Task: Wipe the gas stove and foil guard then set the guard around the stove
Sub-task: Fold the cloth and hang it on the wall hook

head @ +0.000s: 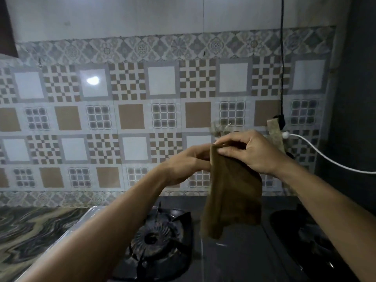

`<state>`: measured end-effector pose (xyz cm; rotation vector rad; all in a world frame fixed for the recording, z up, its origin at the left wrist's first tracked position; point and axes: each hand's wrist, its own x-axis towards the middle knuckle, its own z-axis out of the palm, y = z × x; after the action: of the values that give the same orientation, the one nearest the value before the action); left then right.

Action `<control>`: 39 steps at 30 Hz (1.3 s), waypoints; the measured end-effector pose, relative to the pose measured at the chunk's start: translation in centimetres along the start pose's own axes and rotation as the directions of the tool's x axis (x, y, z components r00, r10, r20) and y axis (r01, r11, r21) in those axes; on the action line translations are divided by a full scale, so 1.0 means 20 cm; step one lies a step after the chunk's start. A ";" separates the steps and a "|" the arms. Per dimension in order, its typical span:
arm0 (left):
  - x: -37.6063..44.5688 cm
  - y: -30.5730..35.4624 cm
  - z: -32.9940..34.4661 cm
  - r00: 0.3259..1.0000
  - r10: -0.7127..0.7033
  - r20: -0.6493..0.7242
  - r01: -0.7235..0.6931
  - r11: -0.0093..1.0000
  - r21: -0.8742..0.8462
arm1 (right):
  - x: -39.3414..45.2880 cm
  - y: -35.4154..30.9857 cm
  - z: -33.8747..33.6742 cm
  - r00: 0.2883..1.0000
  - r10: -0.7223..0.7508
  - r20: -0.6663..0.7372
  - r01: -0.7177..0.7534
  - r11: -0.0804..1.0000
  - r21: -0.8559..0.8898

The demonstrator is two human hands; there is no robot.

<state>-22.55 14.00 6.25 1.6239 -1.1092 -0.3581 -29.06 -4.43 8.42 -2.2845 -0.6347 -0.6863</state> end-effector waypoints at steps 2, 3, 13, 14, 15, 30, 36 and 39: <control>0.10 -0.07 0.00 1.000 -0.016 0.020 0.015 1.000 0.025 | 0.03 0.12 -0.04 0.999 0.010 0.030 -0.010 1.000 -0.002; 0.18 -0.12 0.00 0.999 -0.038 -0.002 0.038 0.999 0.037 | 0.06 0.21 -0.07 0.999 0.016 0.032 -0.016 1.000 0.003; 0.62 -0.47 -0.15 0.911 -0.138 -0.389 0.302 0.865 0.400 | 0.28 0.95 -0.12 0.969 0.167 0.180 -0.134 0.974 -0.183; 0.67 -0.51 -0.16 0.895 -0.134 -0.425 0.325 0.849 0.417 | 0.30 1.00 -0.10 0.967 0.164 0.197 -0.126 0.973 -0.194; 0.71 -0.54 -0.18 0.878 -0.125 -0.461 0.346 0.832 0.433 | 0.33 1.05 -0.08 0.964 0.169 0.207 -0.125 0.970 -0.210; 1.25 -0.68 -0.42 0.880 0.136 -0.456 0.448 0.085 0.890 | 0.83 1.38 0.17 0.965 0.165 -0.203 -0.249 0.819 -0.517; 1.31 -0.81 -0.40 0.853 0.033 -0.521 0.500 0.234 0.833 | 0.79 1.43 0.30 0.933 0.258 -0.251 -0.354 0.788 -0.505; 1.33 -0.85 -0.34 0.834 -0.093 -0.544 0.537 0.361 0.762 | 0.76 1.44 0.35 0.907 0.295 -0.299 -0.409 0.785 -0.465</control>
<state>4.11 -3.49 1.80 2.7637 -0.5903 0.4731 1.56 -14.86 0.36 -2.6626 0.1186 -0.9821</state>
